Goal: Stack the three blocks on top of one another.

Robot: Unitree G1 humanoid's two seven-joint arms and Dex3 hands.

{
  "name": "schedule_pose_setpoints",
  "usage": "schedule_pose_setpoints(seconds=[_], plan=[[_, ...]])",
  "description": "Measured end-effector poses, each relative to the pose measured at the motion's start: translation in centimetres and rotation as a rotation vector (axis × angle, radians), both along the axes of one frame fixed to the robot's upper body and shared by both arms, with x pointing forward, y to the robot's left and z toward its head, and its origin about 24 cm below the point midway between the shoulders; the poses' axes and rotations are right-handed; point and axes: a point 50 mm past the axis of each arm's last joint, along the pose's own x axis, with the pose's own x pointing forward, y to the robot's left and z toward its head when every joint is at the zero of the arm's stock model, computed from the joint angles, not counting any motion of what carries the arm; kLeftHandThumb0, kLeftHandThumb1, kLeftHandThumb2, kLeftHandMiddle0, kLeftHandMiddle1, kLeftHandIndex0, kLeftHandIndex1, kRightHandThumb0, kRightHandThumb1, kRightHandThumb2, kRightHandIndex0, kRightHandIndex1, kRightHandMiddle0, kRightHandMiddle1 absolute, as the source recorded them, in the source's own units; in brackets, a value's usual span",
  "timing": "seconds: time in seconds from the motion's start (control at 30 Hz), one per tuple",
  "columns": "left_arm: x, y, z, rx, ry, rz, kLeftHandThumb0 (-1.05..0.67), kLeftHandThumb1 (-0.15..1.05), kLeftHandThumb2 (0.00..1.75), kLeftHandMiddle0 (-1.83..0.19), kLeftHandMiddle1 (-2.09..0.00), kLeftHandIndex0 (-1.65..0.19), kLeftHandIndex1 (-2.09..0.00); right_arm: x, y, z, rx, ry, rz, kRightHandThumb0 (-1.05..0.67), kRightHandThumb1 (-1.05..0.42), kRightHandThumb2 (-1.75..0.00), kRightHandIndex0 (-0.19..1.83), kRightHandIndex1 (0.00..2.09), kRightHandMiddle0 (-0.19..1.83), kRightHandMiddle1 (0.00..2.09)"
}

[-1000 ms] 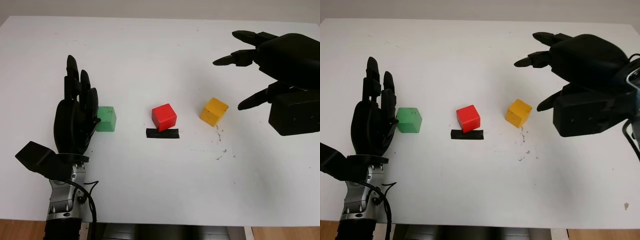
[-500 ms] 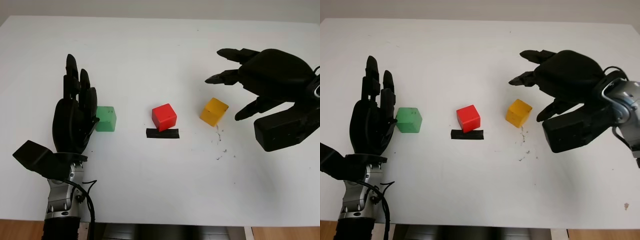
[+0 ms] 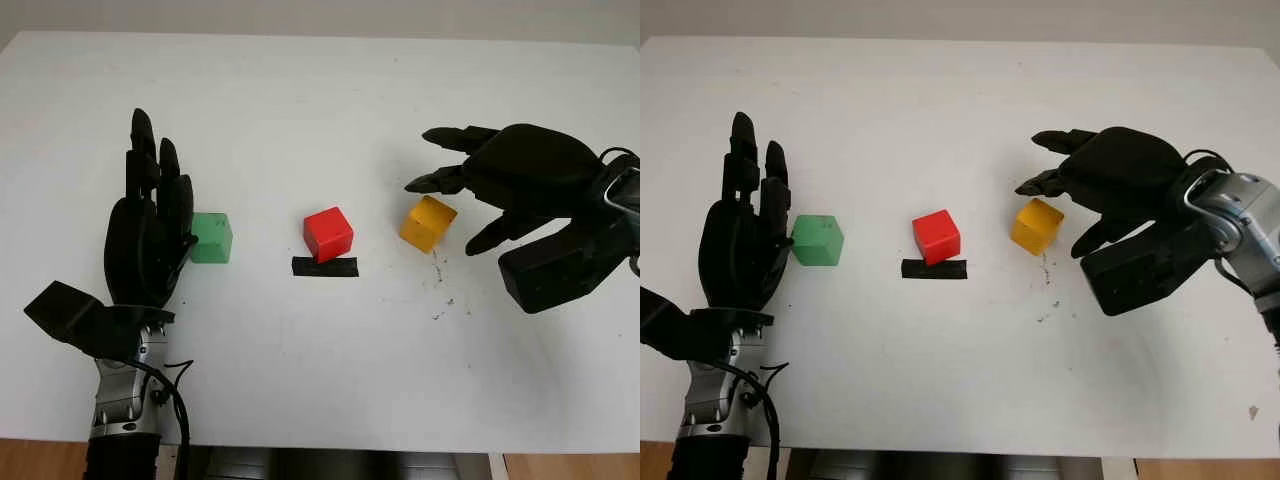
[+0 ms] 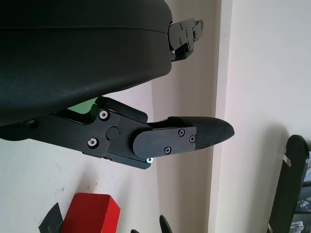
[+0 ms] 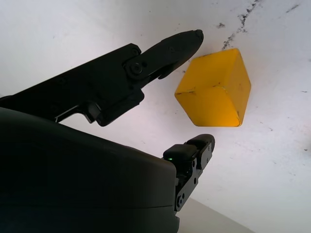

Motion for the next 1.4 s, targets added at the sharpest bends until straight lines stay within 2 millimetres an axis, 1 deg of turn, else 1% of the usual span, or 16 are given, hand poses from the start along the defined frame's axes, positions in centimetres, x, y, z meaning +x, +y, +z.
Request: schedule_pose_setpoints(seconds=[0.2, 0.53, 0.67, 0.77, 0.93, 0.97, 1.0, 1.03, 1.07, 1.13, 1.23, 1.3, 1.33, 1.4], plan=[[0.02, 0.0, -0.01, -0.002, 0.004, 0.0, -0.67, 1.05, 0.47, 0.19, 0.0, 0.19, 0.0, 0.19, 0.28, -0.74, 0.035, 0.0, 0.032, -0.47, -0.85, -0.06, 0.13, 0.07, 0.55, 0.09], [0.03, -0.04, -0.04, -0.01, 0.005, 0.01, -0.67, 1.05, 0.46, 0.19, 0.0, 0.19, 0.0, 0.35, 0.33, -0.7, 0.075, -0.01, 0.051, -0.46, -0.86, -0.06, 0.15, 0.07, 0.6, 0.1], [0.03, -0.06, -0.01, -0.009, 0.005, 0.009, -0.67, 1.05, 0.48, 0.19, 0.0, 0.19, 0.0, 0.34, 0.41, -0.78, 0.082, -0.02, 0.067, -0.45, -0.86, -0.06, 0.17, 0.07, 0.67, 0.14], [0.01, -0.07, 0.02, -0.007, 0.001, 0.007, -0.66, 1.05, 0.49, 0.19, 0.0, 0.19, 0.0, 0.4, 0.39, -0.77, 0.085, -0.024, 0.072, -0.44, -0.87, -0.06, 0.18, 0.07, 0.78, 0.2], [0.01, -0.07, 0.02, -0.006, 0.001, 0.003, -0.65, 1.05, 0.49, 0.19, 0.0, 0.19, 0.0, 0.39, 0.38, -0.78, 0.091, -0.033, 0.078, -0.43, -0.88, -0.06, 0.2, 0.08, 0.88, 0.29], [0.01, -0.07, 0.02, -0.006, 0.001, 0.002, -0.65, 1.05, 0.49, 0.19, 0.0, 0.19, 0.0, 0.39, 0.39, -0.76, 0.091, -0.035, 0.08, -0.43, -0.88, -0.06, 0.21, 0.07, 0.88, 0.35], [0.01, -0.07, 0.02, -0.006, 0.001, 0.002, -0.65, 1.05, 0.48, 0.19, 0.0, 0.19, 0.0, 0.38, 0.4, -0.77, 0.091, -0.036, 0.081, -0.43, -0.89, -0.05, 0.21, 0.06, 0.81, 0.51], [0.01, -0.07, 0.02, -0.006, 0.001, 0.002, -0.65, 1.05, 0.47, 0.19, 0.0, 0.19, 0.0, 0.38, 0.41, -0.75, 0.09, -0.036, 0.082, -0.43, -0.89, -0.05, 0.21, 0.06, 0.72, 0.71], [0.01, -0.06, 0.02, -0.006, 0.001, 0.002, -0.65, 1.05, 0.47, 0.19, 0.0, 0.19, 0.0, 0.38, 0.43, -0.73, 0.09, -0.037, 0.084, -0.43, -0.89, -0.05, 0.22, 0.06, 0.68, 0.81], [0.01, -0.05, 0.02, -0.007, 0.001, 0.003, -0.66, 1.05, 0.47, 0.19, 0.0, 0.19, 0.0, 0.37, 0.45, -0.71, 0.089, -0.037, 0.086, -0.44, -0.89, -0.05, 0.22, 0.06, 0.63, 0.92], [0.0, -0.04, 0.03, -0.01, 0.0, 0.001, -0.66, 1.05, 0.47, 0.19, 0.0, 0.19, 0.0, 0.42, 0.37, -0.68, 0.089, -0.04, 0.089, -0.44, -0.9, -0.06, 0.22, 0.06, 0.6, 0.99], [0.0, -0.03, 0.04, -0.015, -0.002, -0.002, -0.66, 1.05, 0.47, 0.19, 0.0, 0.19, 0.0, 0.48, 0.26, -0.72, 0.088, -0.04, 0.088, -0.44, -0.9, -0.05, 0.22, 0.05, 0.58, 1.06], [-0.01, -0.01, 0.05, -0.015, -0.003, -0.002, -0.65, 1.05, 0.47, 0.19, 0.0, 0.19, 0.0, 0.49, 0.25, -0.74, 0.086, -0.04, 0.087, -0.43, -0.9, -0.05, 0.24, 0.06, 0.56, 1.14], [-0.02, 0.01, 0.05, -0.012, -0.005, -0.006, -0.65, 1.05, 0.48, 0.19, 0.0, 0.19, 0.0, 0.5, 0.25, -0.77, 0.078, -0.043, 0.087, -0.42, -0.9, -0.05, 0.26, 0.07, 0.56, 1.2]])
